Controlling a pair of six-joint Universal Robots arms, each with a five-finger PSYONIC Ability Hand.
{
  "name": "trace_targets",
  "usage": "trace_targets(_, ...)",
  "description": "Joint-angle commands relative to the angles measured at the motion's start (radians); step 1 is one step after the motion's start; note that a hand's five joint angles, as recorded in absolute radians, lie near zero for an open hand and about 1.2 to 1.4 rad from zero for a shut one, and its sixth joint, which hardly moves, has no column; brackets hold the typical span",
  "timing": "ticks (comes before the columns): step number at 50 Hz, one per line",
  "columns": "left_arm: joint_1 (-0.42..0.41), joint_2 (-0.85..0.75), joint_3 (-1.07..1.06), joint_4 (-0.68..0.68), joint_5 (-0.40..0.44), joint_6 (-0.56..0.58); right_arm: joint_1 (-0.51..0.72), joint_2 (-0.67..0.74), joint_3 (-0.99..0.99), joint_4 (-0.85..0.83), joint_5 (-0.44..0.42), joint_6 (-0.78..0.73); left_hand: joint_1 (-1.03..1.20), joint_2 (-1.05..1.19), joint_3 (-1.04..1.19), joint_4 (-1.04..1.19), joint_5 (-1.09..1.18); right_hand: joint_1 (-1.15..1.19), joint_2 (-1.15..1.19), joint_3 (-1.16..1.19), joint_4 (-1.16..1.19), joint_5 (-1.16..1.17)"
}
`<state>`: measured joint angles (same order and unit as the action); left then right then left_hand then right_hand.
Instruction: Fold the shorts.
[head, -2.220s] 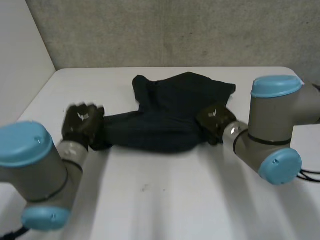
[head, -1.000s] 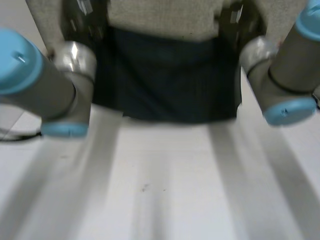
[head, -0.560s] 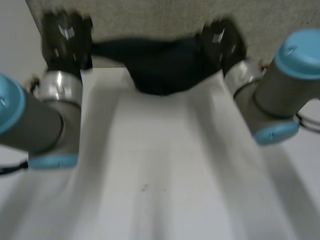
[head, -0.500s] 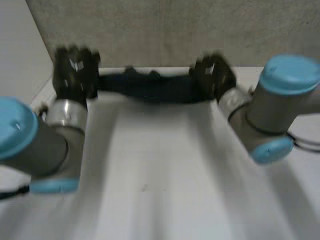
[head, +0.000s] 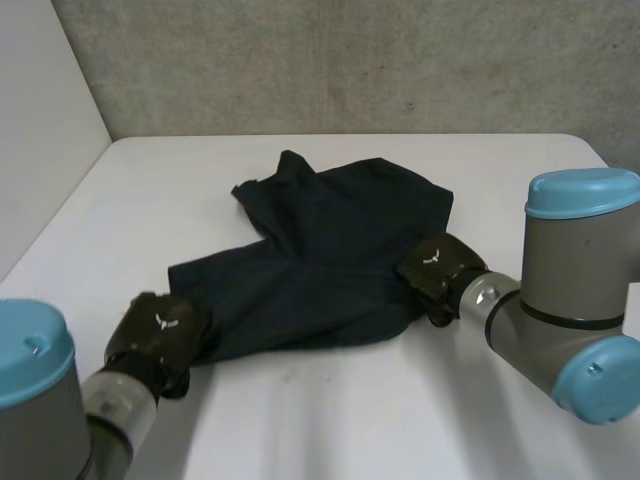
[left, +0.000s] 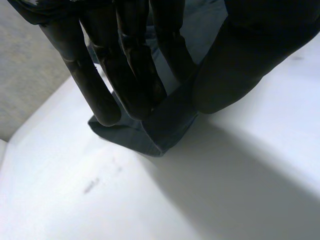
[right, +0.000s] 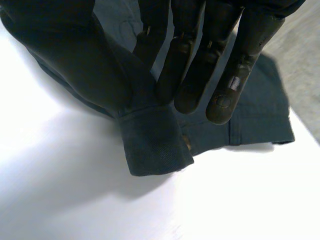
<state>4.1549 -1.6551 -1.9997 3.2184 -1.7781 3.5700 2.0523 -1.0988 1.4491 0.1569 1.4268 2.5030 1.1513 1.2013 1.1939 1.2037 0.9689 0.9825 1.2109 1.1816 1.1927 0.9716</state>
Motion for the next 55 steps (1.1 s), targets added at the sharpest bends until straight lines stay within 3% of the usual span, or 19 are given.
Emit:
trace_targets(1,-0.1,0.064,-0.039,-0.09,0.002,-0.033,-0.007,-0.039,0.056,0.179,-0.012,-0.061,0.245,0.195,0.202,0.193,0.253,0.414,0.185,0.215,0.204,0.25)
trace_targets(7,-0.162,0.116,0.001,-0.158,0.009,-0.134,-0.053,-0.065,0.122,0.265,-0.008,-0.202,0.245,0.195,0.202,0.193,0.253,0.414,0.185,0.215,0.204,0.25)
trace_targets(10,-0.162,0.136,0.028,-0.16,0.008,-0.143,-0.063,-0.073,0.128,0.247,-0.009,-0.205,-0.015,-0.065,-0.058,-0.068,-0.007,0.414,0.185,0.215,0.204,0.25)
trace_targets(14,-0.124,0.137,0.106,-0.14,0.017,-0.143,-0.064,-0.075,0.137,0.214,-0.009,-0.204,-0.835,-0.885,-0.878,-0.888,-0.828,0.414,0.185,0.215,0.204,0.25)
trace_targets(18,-0.023,0.085,0.185,-0.105,0.049,-0.143,-0.066,-0.084,0.155,0.162,-0.008,-0.201,-0.914,-0.964,-0.957,-0.967,-0.906,0.414,0.185,0.215,0.204,0.25)
trace_targets(21,0.027,0.017,0.231,-0.068,0.088,-0.143,-0.064,-0.093,0.175,0.127,-0.008,-0.187,-0.917,-0.967,-0.96,-0.97,-0.909,0.414,0.185,0.215,0.204,0.25)
trace_targets(29,0.132,-0.3,0.432,0.066,0.31,-0.146,-0.063,-0.099,0.224,0.075,-0.011,-0.144,-0.83,-0.88,-0.872,-0.882,-0.822,0.414,0.185,0.215,0.204,0.25)
trace_targets(33,0.156,-0.429,0.539,0.08,0.361,-0.143,-0.063,-0.099,0.244,0.059,-0.011,-0.144,-0.771,-0.821,-0.813,-0.823,-0.763,0.414,0.185,0.215,0.204,0.25)
trace_targets(41,0.159,-0.644,0.755,0.074,0.359,-0.142,-0.058,-0.099,0.272,0.009,-0.009,-0.139,-0.592,-0.642,-0.635,-0.645,-0.584,0.414,0.185,0.215,0.204,0.25)
trace_targets(47,0.159,-0.715,0.825,0.075,0.359,-0.134,-0.058,-0.099,0.277,-0.02,-0.008,-0.109,-0.468,-0.518,-0.511,-0.521,-0.46,0.414,0.185,0.215,0.204,0.25)
trace_targets(52,0.159,-0.762,0.878,0.083,0.35,-0.125,-0.055,-0.099,0.272,-0.04,-0.008,-0.058,-0.102,-0.152,-0.145,-0.155,-0.094,0.414,0.185,0.215,0.204,0.25)
trace_targets(55,0.16,-0.778,0.894,0.087,0.33,-0.123,-0.053,-0.099,0.27,-0.04,-0.008,-0.04,-0.042,-0.093,-0.085,-0.095,-0.035,0.414,0.185,0.215,0.204,0.25)
